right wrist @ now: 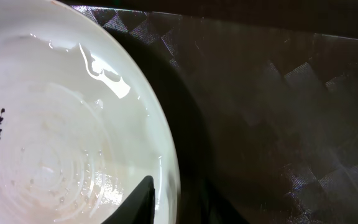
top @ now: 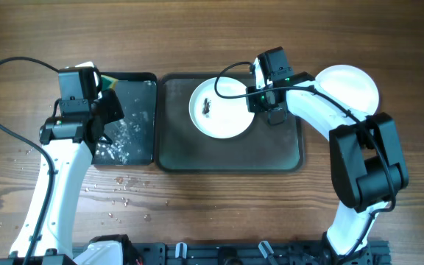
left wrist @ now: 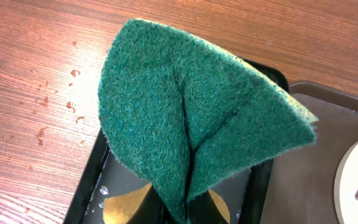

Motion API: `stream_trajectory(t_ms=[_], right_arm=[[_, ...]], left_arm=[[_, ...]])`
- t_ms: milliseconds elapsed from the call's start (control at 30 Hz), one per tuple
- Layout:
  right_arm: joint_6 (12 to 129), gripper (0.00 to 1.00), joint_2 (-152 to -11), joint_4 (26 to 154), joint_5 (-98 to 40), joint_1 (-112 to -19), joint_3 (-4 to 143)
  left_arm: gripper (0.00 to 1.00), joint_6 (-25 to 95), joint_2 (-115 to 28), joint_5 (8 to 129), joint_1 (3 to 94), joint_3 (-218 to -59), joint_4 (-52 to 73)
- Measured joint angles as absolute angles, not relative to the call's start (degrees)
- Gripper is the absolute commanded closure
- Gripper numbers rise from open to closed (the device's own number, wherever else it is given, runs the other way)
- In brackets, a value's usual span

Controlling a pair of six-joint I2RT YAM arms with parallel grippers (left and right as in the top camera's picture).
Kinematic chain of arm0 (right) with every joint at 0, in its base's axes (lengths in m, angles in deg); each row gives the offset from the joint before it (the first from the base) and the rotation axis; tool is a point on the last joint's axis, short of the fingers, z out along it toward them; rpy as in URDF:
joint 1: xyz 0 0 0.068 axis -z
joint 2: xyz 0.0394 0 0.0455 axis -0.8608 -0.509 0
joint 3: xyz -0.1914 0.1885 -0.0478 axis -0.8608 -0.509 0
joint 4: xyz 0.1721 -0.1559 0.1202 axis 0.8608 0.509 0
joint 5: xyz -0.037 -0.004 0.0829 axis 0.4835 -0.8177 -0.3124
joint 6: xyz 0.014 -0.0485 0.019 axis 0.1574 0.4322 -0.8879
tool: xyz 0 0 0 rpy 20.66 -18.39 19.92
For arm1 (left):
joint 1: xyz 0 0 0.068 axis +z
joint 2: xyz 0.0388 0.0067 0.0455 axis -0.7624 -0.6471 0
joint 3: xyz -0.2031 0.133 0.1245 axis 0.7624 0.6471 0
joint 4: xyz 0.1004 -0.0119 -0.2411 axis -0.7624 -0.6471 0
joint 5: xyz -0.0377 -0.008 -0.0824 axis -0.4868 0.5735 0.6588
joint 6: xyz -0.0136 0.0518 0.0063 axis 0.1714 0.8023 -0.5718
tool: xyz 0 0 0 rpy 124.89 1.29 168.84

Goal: Clean dirty plates on tray and stack at the side
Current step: 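Lift the green sponge out of the water with the left gripper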

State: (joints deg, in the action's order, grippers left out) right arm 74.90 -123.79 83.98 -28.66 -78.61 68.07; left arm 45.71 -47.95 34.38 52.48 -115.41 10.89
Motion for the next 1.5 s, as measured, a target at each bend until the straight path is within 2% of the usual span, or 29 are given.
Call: stream_trajectory(t_ms=[300,500,800,1133,1500], right_arm=[[74.90,0.73,-123.79,83.98,-28.66,-78.61,68.07],[74.94,0.80,-123.79,83.98,-28.66,-78.61,68.07],[75.27,0.96,-123.79,84.11,-28.64,-78.61,68.07],[73.50,0.96,-123.79,84.22,-28.96,-78.58,68.07],[68.99,0.96,-123.79,85.22,-36.48,-78.65,68.07]], left_arm=[[0.96,45.69,-47.95,34.44,52.48,-115.41,11.13],[0.96,45.69,-47.95,36.61,52.48,-115.41,11.13],[0.96,45.69,-48.83,37.63,52.48,-115.41,11.11],[0.96,45.69,-52.91,38.97,52.48,-115.41,11.24],[0.96,45.69,-55.10,39.16,52.48,-115.41,11.35]])
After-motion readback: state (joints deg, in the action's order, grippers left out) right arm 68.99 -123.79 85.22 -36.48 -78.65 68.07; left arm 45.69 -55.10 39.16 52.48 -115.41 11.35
